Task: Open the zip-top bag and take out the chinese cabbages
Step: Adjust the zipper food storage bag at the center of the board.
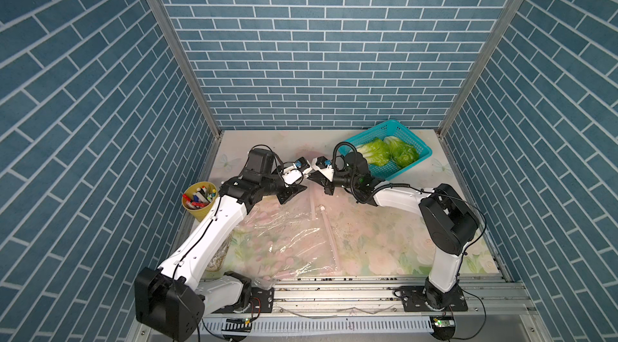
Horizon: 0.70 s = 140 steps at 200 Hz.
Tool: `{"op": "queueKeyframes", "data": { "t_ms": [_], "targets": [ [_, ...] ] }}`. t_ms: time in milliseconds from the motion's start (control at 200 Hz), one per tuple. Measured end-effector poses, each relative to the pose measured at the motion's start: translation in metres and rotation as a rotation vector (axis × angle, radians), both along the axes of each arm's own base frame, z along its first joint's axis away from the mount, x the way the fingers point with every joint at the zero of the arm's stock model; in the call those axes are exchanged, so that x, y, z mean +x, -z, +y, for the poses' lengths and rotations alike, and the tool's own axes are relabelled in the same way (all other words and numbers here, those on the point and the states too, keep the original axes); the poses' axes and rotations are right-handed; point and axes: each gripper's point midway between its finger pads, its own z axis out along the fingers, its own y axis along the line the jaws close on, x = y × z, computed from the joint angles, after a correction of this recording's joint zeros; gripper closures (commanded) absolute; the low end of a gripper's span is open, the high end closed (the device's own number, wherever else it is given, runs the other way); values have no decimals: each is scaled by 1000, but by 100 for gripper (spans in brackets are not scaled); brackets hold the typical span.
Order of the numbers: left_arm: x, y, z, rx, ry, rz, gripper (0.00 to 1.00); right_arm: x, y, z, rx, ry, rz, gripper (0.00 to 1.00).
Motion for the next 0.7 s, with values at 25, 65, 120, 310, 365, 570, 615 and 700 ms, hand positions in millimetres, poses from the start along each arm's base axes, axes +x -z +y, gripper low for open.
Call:
{"op": "queueKeyframes", "data": {
  "t_ms": [25,65,120,310,365,570,615,700],
  "targets": [
    [1,0,-1,2,5,-5,72,0,0,0,0,1,0,100],
    [2,0,-1,4,7,-7,72,1,0,-1,0,2,0,100],
    [3,0,-2,5,10,-10,73,1,0,-1,1,1,1,100],
    [5,-1,-2,9,15,-29,93,-2,-1,0,5,-20,5,100],
    [7,-2,-1,15,16,-41,95,-3,0,-1,3,-22,8,100],
    [17,-7,1,22,-13,-90,63,-4,0,-1,3,-29,12,100],
    [19,-6,2,24,-24,-102,63,-4,0,-1,3,-31,12,100],
    [22,-4,3,26,-37,-110,61,-5,0,0,5,-37,13,100]
  ]
}}
